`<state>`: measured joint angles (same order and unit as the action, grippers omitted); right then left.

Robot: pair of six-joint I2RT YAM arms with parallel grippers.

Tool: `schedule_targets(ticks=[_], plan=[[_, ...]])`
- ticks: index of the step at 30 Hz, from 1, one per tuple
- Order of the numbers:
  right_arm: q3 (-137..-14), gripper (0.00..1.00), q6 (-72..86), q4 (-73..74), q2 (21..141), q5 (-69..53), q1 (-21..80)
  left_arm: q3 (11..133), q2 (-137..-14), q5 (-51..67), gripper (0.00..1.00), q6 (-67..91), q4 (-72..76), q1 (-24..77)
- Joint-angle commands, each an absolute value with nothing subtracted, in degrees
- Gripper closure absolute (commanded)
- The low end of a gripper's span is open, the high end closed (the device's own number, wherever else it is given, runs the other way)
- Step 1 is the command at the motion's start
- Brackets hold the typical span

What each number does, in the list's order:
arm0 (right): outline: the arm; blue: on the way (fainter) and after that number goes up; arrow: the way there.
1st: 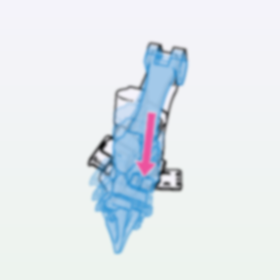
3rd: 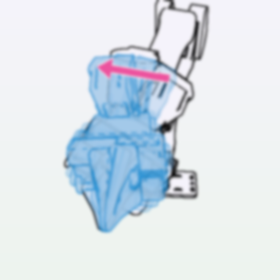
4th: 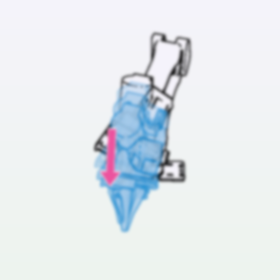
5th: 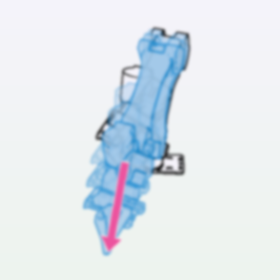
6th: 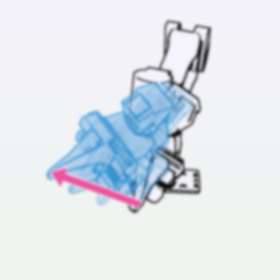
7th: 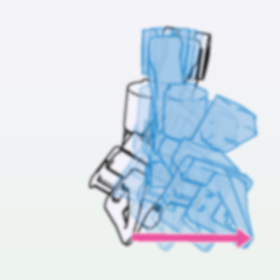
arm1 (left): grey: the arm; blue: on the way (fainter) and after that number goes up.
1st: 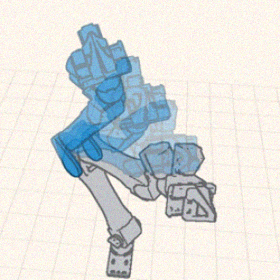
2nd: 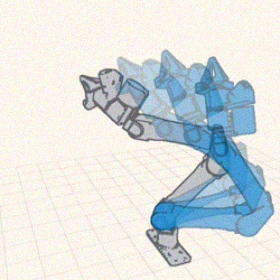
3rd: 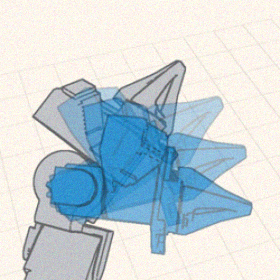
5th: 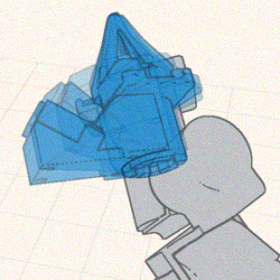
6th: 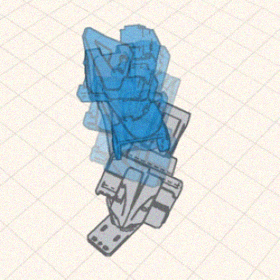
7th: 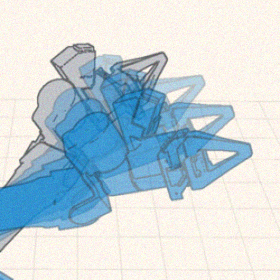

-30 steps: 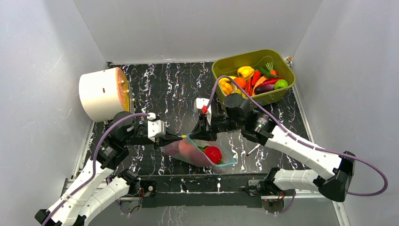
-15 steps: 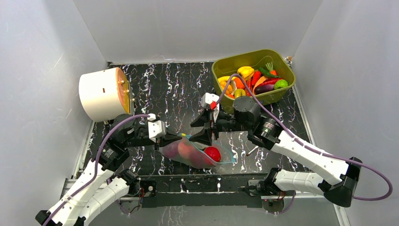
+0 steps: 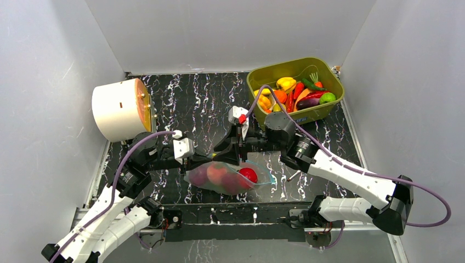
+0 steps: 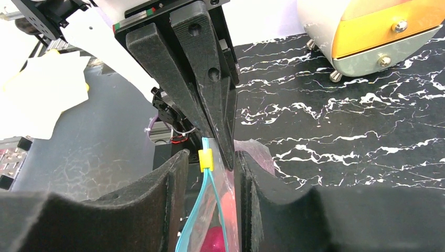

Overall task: Place the food in the zip-top bag and seal the zipper
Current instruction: Zip the zipper food storage bag at the center of the board.

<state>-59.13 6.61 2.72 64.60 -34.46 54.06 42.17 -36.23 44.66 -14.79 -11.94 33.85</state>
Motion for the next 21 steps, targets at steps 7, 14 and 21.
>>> schedule_targets(ticks=[7,14,21], plan=[[-58.62,0.84,6.67,-2.43,64.80,-32.82,55.17,42.47,-35.95,44.60,1.00,-13.27,-9.06,33.67],[-58.47,1.00,5.45,-1.56,64.99,-33.70,55.17,42.68,-35.72,43.69,1.00,-12.30,-8.82,33.71],[-58.60,1.00,5.45,-2.29,65.29,-34.62,55.18,43.10,-35.45,46.89,0.76,-11.36,-7.19,33.68]])
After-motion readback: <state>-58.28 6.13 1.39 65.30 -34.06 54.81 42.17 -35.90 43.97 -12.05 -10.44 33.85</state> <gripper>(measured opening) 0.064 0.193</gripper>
